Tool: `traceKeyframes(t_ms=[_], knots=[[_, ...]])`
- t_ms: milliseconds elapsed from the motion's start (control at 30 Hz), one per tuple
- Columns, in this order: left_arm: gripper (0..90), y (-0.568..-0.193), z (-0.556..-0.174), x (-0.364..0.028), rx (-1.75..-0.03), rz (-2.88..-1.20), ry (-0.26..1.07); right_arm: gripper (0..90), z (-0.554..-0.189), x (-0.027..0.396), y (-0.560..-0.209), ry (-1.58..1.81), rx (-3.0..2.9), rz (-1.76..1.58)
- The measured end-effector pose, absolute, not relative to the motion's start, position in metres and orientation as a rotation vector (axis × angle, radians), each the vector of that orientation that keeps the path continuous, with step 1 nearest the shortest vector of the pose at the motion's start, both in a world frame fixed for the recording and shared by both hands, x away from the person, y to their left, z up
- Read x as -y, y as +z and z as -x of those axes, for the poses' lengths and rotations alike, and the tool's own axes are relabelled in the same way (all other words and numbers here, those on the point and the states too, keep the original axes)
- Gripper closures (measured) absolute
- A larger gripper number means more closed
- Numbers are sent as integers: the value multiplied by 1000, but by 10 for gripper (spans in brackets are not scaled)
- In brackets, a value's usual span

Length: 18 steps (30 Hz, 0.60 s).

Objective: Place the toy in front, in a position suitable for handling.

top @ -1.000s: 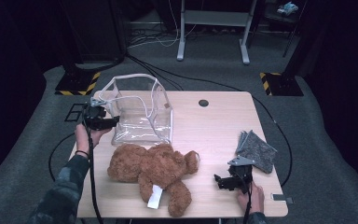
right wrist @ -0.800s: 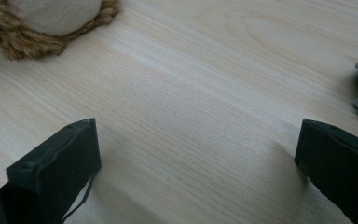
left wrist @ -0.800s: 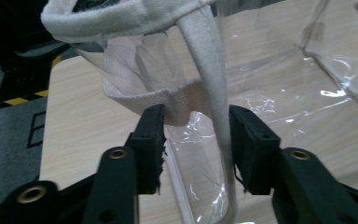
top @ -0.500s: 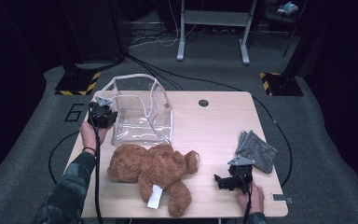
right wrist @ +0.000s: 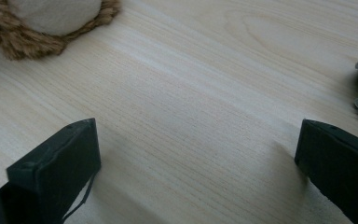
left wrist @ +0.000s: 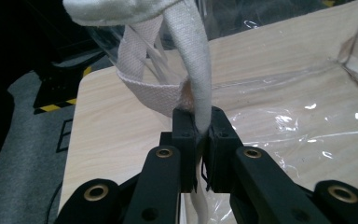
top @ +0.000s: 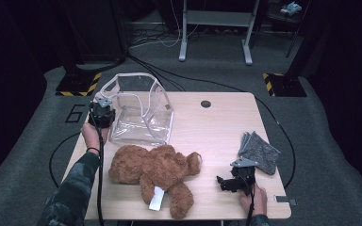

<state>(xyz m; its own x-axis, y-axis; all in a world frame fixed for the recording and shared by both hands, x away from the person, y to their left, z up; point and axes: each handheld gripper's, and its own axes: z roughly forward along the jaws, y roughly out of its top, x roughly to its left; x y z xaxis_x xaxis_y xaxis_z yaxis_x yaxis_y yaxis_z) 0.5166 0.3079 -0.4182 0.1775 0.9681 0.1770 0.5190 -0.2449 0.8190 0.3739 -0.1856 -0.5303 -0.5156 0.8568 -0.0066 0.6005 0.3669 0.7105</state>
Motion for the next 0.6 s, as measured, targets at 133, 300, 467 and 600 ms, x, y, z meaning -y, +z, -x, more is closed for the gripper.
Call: traceKeyframes(t_ms=[133,300,467,600], knots=[[843,-417,-520,-311,-1424,-1838,935,0,-374,186,-530,937,-2257,-1272],[845,-416,-524,-317,-1448,-1825,935,0,-374,186,-530,936,-2258,-1272],[845,-416,-523,-322,-1476,-1809,951,0,-374,186,-530,937,-2258,-1271],[845,-417,-523,-326,-1485,-1794,962,0,-374,186,-530,937,-2257,-1271]])
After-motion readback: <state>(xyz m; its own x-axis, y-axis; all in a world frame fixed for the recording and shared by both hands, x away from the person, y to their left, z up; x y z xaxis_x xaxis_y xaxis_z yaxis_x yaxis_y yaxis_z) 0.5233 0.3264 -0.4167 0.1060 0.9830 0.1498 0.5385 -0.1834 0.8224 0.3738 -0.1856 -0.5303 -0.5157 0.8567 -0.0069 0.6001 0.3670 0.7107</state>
